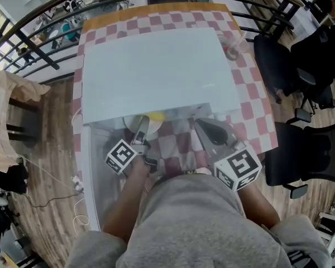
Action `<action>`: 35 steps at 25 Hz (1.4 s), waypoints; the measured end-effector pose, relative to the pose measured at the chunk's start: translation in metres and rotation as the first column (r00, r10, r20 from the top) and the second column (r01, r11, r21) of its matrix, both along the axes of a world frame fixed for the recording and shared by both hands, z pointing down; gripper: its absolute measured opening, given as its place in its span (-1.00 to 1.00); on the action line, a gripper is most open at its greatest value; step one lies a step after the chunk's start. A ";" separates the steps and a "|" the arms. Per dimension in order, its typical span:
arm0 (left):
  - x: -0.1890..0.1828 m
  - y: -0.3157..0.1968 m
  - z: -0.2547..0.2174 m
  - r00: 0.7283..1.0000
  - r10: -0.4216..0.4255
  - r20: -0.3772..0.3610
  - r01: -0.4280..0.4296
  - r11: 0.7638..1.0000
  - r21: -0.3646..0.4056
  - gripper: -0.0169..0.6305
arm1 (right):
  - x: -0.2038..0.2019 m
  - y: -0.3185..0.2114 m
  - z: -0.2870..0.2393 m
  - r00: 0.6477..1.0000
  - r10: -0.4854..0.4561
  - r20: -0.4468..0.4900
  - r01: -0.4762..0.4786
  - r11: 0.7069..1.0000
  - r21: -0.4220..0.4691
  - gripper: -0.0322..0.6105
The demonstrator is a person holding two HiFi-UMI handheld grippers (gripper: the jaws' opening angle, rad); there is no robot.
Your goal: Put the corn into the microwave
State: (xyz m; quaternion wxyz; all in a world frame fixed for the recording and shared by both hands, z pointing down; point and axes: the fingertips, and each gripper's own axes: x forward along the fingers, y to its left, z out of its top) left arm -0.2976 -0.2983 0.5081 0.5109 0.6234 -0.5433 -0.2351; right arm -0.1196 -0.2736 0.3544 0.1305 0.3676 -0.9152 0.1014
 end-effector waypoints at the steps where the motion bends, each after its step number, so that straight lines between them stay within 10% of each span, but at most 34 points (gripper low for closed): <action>1: 0.004 0.001 0.000 0.999 0.036 0.021 -0.037 0.999 0.005 0.23 | 0.001 0.000 -0.001 1.000 -0.006 -0.001 0.006 1.000 0.000 -0.90; 5: 0.019 0.010 0.001 0.965 0.189 0.182 -0.193 0.981 0.004 0.37 | 0.003 0.001 0.002 0.999 -0.032 0.001 0.032 0.999 -0.006 -0.90; 9: 0.031 0.020 0.012 0.867 0.317 0.383 -0.316 0.946 -0.068 0.39 | 0.003 0.001 0.006 0.999 -0.054 0.003 0.054 0.998 -0.011 -0.90; 21: 0.024 0.027 0.034 0.619 0.461 0.636 -0.367 0.886 -0.285 0.10 | 0.006 -0.002 0.010 0.998 -0.069 0.016 0.069 0.997 -0.020 -0.90; 25: 0.023 0.020 0.034 0.602 0.474 0.642 -0.365 0.879 -0.308 0.02 | 0.007 -0.006 0.011 0.998 -0.064 0.023 0.064 0.998 -0.019 -0.90; 35: 0.035 0.010 0.033 0.665 0.505 0.550 -0.373 0.863 -0.341 -0.39 | 0.015 -0.011 0.011 0.998 -0.057 0.033 0.057 0.998 -0.021 -0.90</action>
